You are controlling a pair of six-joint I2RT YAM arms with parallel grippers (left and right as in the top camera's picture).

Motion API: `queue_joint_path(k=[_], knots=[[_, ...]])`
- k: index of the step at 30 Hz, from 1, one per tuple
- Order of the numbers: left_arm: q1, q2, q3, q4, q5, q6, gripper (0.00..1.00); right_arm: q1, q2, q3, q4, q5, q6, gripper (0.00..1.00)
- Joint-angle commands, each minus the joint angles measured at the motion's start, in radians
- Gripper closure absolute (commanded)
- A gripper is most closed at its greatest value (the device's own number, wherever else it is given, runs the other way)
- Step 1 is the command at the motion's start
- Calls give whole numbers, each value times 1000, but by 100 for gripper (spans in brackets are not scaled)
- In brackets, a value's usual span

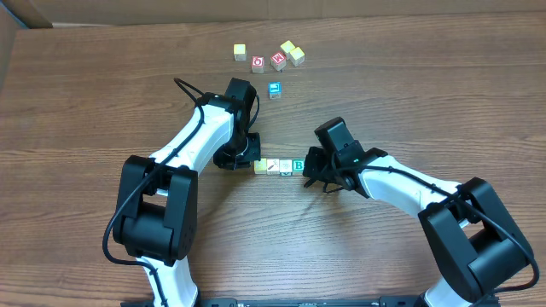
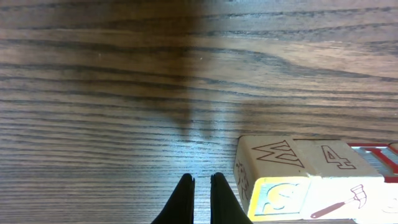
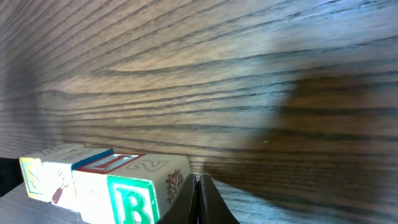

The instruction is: Flip 4 blocks

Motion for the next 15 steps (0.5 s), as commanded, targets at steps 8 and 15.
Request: queue_joint_path(k=[8, 15], knots=[[-3, 28, -6, 14, 10, 4, 96, 4, 5, -11, 7, -2, 4, 96], [-5, 30, -6, 25, 37, 3, 96, 4, 5, -11, 6, -2, 3, 96]])
